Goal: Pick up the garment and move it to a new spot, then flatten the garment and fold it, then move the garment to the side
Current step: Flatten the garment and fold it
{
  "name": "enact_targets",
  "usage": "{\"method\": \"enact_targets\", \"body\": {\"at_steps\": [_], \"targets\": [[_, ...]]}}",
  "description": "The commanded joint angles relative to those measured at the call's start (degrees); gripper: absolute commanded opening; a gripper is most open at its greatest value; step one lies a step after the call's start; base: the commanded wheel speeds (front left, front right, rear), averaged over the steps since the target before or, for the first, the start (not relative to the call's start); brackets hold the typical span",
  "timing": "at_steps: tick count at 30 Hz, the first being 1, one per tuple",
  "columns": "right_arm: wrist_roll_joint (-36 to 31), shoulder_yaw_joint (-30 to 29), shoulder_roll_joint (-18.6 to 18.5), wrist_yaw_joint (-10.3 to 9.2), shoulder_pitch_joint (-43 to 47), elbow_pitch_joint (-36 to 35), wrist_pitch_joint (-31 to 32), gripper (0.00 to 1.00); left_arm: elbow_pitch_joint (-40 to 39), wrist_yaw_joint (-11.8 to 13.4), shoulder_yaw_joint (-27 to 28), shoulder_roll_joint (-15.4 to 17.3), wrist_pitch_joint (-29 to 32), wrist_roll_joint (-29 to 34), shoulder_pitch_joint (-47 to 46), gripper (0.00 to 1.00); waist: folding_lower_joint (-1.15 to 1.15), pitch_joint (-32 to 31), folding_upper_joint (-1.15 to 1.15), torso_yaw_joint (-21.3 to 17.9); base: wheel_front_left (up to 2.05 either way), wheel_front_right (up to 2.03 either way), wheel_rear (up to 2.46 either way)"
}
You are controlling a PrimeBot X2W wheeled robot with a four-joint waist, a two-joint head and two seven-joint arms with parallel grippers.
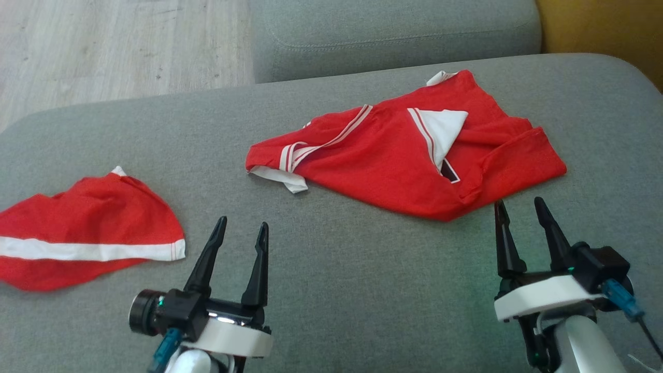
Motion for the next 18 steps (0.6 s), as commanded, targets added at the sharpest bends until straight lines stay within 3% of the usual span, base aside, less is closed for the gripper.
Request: {"method": "enact_targets", "body": {"at_steps": [1,12,18], "targets": [[0.5,1.5,0.0,0.43,-1.4,-2.4,-0.6,1.00,-2.1,-0.3,2.3,-0.1,-0.3,0.3,-1.7,1.00,0.00,0.0,0.00,-0.1,0.00,0.00,0.00],[-1.3,-0.7,0.1,0.43,-5.0,-2.0,-0.6,1.00,-2.1,-1.0,0.9,-0.1,-0.3,0.8,-2.6,1.00,0.00,2.8,0.00,2.6,0.00,0.00,0.00],[-2.3,-2.3,-0.3,0.43,-13.4,4.5,0.1,1.00,-1.6,-1.5,-0.1,-0.1,-0.3,1.2,-4.6,1.00,0.00,6.6,0.00,6.2,0.00,0.00,0.00]]}}
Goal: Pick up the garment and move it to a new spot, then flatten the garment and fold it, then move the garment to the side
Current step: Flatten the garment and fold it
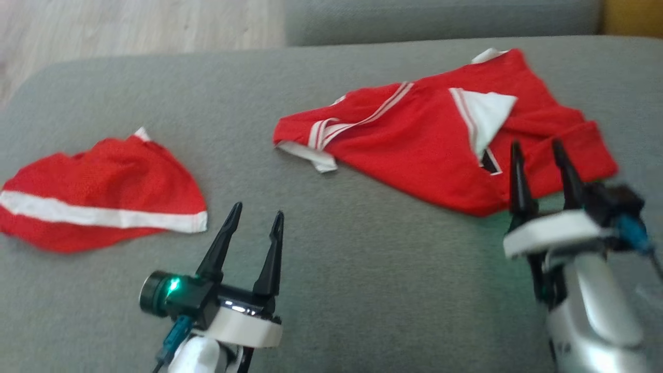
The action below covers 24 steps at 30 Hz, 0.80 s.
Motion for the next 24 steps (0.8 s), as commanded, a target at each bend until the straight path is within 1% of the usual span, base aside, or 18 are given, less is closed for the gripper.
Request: {"method": "enact_targets", "body": {"at_steps": [1,3,8,11,14,18,23,24], "targets": [[0.2,0.4,-0.5,0.43,-4.1,0.3,0.7,1.00,-1.5,-0.2,1.3,-0.1,-0.3,0.3,-2.7,1.00,-0.01,2.3,0.00,2.5,0.00,0.00,0.00],[0.2,-1.6,-0.9,0.43,-7.4,4.3,2.0,1.00,-1.3,-0.2,0.8,-0.1,-0.3,0.1,-3.2,1.00,-0.01,3.1,0.00,3.9,0.00,0.00,0.00],[-0.8,-9.2,-1.8,0.43,-15.0,15.0,4.9,1.00,-1.0,0.0,-0.2,-0.1,-0.3,-0.5,-4.4,1.00,-0.01,5.3,0.00,7.2,0.00,0.00,0.00],[-1.7,-12.8,-2.3,0.43,-19.0,20.5,6.1,1.00,-1.0,0.0,-0.7,-0.1,-0.3,-0.8,-5.3,1.00,-0.01,6.6,0.00,8.7,0.00,0.00,0.00],[-0.7,-15.7,-2.3,0.43,-22.3,25.2,7.2,1.00,-0.9,0.2,-0.9,-0.1,-0.3,-1.1,-5.9,1.00,-0.01,7.7,0.00,9.7,0.00,0.00,0.00],[0.3,-16.4,-2.2,0.43,-25.3,29.6,7.3,1.00,-0.8,0.4,-1.1,-0.1,-0.3,-1.2,-6.6,1.00,-0.01,8.6,0.00,10.3,0.00,0.00,0.00],[1.7,-15.4,-2.2,0.43,-27.2,33.3,6.0,1.00,-0.5,0.6,-1.3,-0.1,-0.3,-1.2,-7.0,1.00,-0.01,9.0,0.00,10.3,0.00,0.00,0.00],[2.3,-15.2,-2.1,0.43,-27.5,34.0,5.9,0.75,-0.4,0.6,-1.4,-0.1,-0.3,-1.2,-7.1,1.00,-0.01,9.0,0.00,10.3,0.00,0.00,0.00]]}}
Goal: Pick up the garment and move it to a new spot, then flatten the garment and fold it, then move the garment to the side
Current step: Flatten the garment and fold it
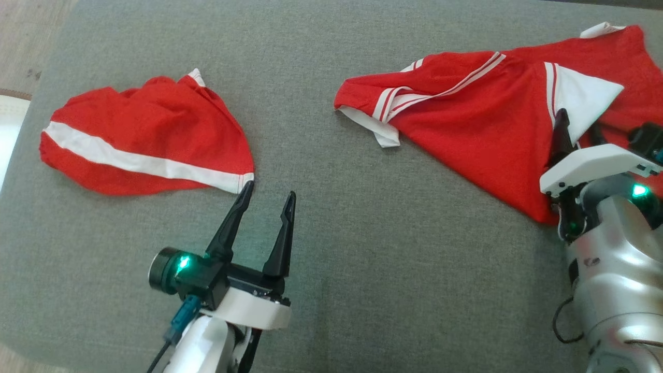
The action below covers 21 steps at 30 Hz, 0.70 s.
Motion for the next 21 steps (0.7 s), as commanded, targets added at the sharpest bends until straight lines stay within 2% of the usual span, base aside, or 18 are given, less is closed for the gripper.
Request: {"method": "enact_targets", "body": {"at_steps": [1,2,7,11,16,21], "targets": [[1.0,1.8,0.2,0.43,-2.4,-0.6,-0.8,0.45,-1.5,0.5,1.2,0.0,-0.3,-0.1,-2.1,1.00,-0.01,-0.1,0.00,-0.2,0.00,0.00,0.00],[1.5,2.7,0.2,0.43,-2.7,0.5,-1.3,0.00,-1.4,0.5,1.1,0.0,-0.3,-0.1,-2.2,1.00,-0.01,-0.2,0.00,-0.4,0.00,0.00,0.00],[3.6,7.4,0.5,0.43,-3.2,0.6,-4.1,0.00,-1.0,0.6,1.1,0.0,-0.3,-0.1,-2.4,1.00,-0.01,-0.9,0.00,-1.0,0.00,0.00,0.00],[5.5,13.2,1.1,0.43,-2.2,-3.3,-6.6,0.00,-0.7,0.7,1.6,0.0,-0.3,0.1,-1.7,1.00,-0.01,-2.4,0.00,-1.9,0.00,0.00,0.00],[3.8,24.2,1.7,0.43,3.0,-15.4,-7.2,0.00,-0.7,0.9,3.1,0.0,-0.3,0.3,-0.1,1.00,-0.01,-5.4,0.00,-3.8,0.00,0.00,0.00],[1.7,32.4,2.1,0.43,11.2,-27.5,-7.3,0.00,-0.7,0.8,5.1,0.0,-0.3,0.3,1.7,1.00,-0.01,-8.6,0.00,-4.9,0.00,0.00,0.00]]}}
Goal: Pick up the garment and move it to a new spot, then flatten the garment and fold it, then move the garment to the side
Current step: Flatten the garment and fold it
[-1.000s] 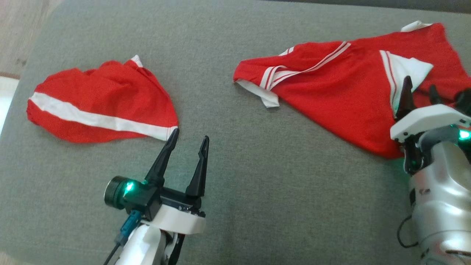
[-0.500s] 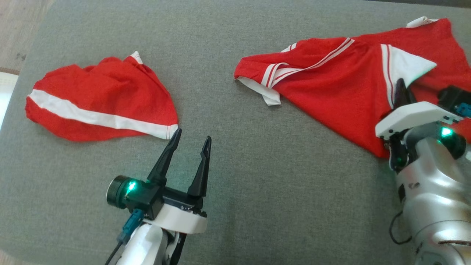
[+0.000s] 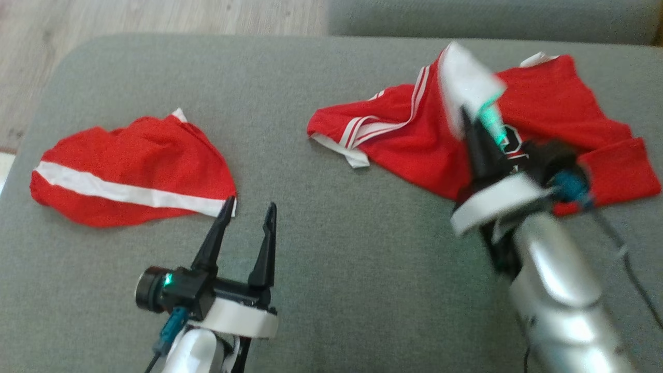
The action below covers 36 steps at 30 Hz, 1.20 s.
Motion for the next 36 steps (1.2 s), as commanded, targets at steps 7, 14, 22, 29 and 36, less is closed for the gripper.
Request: {"method": "enact_targets", "body": {"at_steps": [7,14,22,29,36], "targets": [[-5.1,16.3,0.5,0.43,8.4,-6.6,-0.6,0.00,-1.1,-0.3,2.7,0.0,-0.3,0.7,1.6,1.00,0.01,-5.7,0.00,-0.8,0.00,0.00,0.00],[-5.0,28.9,-0.6,0.43,10.9,-1.5,0.5,1.00,-1.1,0.0,2.6,0.0,-0.3,0.4,3.6,1.00,0.01,-7.4,0.00,-0.4,0.00,0.00,0.00],[-0.3,34.2,-1.0,0.43,10.1,0.7,0.6,1.00,-0.6,0.1,3.0,0.0,-0.3,0.5,4.1,1.00,0.01,-8.4,0.00,-1.0,0.00,0.00,0.00],[3.2,26.6,-2.7,0.43,10.6,-2.9,-0.4,1.00,-1.0,0.4,3.3,0.0,-0.3,0.4,4.6,1.00,0.01,-9.2,0.00,-3.0,0.00,0.00,0.00],[-1.5,4.3,-3.5,0.43,15.9,-8.3,-0.6,1.00,-2.0,0.8,3.4,0.0,-0.3,0.1,5.0,1.00,0.01,-9.8,0.00,-6.0,0.00,0.00,0.00]]}}
